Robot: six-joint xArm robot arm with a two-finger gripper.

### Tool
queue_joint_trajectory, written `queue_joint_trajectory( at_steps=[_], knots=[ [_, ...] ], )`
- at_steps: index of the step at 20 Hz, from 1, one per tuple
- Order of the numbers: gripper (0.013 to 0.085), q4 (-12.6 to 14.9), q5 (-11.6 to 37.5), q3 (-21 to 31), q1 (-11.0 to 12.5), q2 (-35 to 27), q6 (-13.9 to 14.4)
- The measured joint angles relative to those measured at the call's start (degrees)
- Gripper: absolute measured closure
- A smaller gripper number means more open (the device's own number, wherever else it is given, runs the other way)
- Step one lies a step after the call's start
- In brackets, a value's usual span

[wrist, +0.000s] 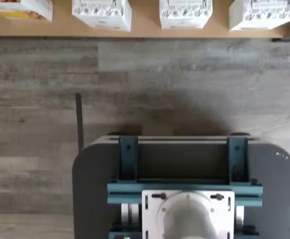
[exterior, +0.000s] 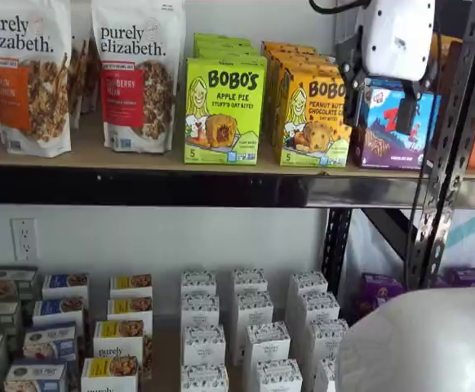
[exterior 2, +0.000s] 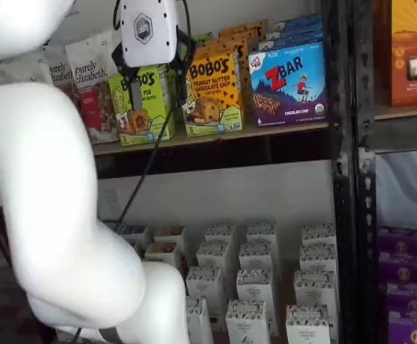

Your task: Pick up the orange box on the top shelf, the fifth box from the left

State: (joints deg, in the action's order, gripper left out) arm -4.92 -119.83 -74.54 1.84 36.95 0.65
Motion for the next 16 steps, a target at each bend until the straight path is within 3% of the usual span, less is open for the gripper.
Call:
queue_joint_trajectory(
  at_steps=[5,9,16],
  knots=[
    [0.0130,1.8,5.7,2.2,-1.6,1.8,0.6],
    [0.0130,3.3,15.2,6.2,-2.7,4.4,1.0],
    [0.0130,4.2,27.1,10.4,-3.0,4.6,1.1]
  ],
)
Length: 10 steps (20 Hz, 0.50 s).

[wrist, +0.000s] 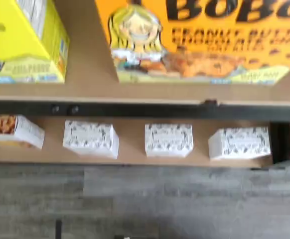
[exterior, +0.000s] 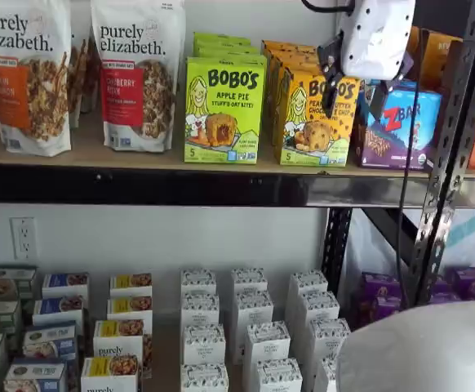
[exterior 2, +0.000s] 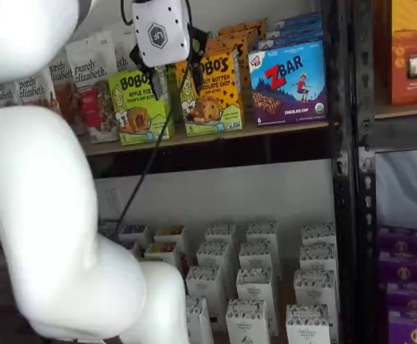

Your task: Pick up the orange box on the top shelf, the fifth box from the left

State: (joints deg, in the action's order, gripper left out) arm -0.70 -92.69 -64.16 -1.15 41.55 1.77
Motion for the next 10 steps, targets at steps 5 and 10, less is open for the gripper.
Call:
queue_joint_trajectory(
  at_steps=[5,10],
  knots=[
    [0.0130,-1.7,10.2,3.3,0.9,-0.7,-1.0],
    [0.0130,-3.1,17.4,4.9,1.3,-1.0,-2.0]
  ],
)
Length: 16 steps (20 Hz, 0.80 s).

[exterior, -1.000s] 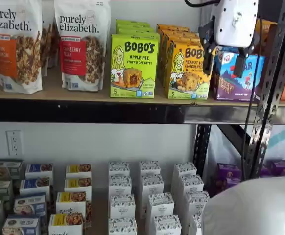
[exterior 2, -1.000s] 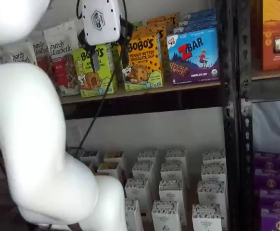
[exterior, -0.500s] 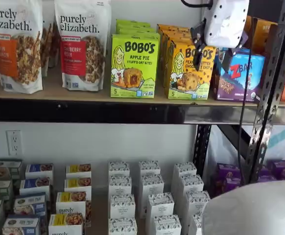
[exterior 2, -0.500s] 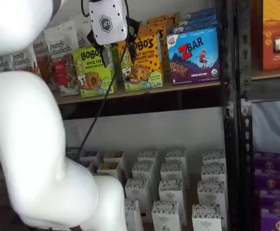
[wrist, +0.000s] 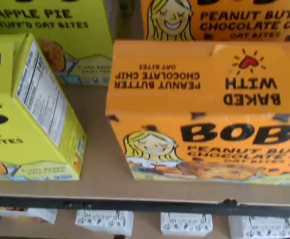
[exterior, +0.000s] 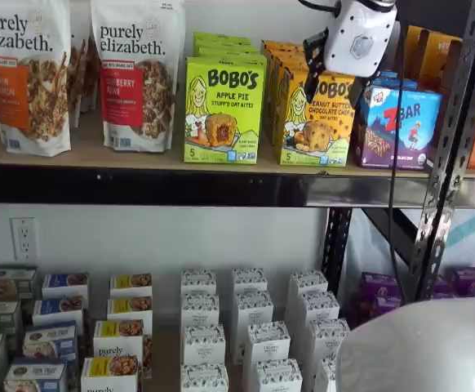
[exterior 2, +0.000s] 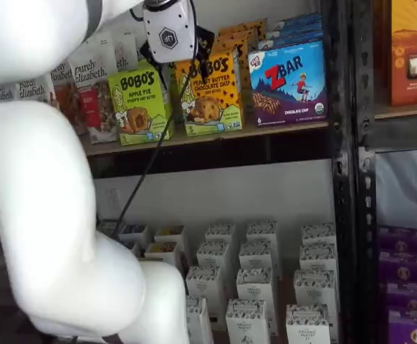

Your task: Pick up the orange box on the top shelf, the fifth box from the left

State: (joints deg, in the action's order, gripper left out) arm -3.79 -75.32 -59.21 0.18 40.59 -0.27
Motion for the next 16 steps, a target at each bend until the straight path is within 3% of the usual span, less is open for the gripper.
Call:
queue_joint_trajectory(
  at_steps=[4,16],
  knots=[
    [0.0130,1.6,0.4,-0.6,-0.4,-0.9,0.7],
    [0.0130,3.0,1.5,-1.2,-1.4,-2.3,2.0]
  ],
)
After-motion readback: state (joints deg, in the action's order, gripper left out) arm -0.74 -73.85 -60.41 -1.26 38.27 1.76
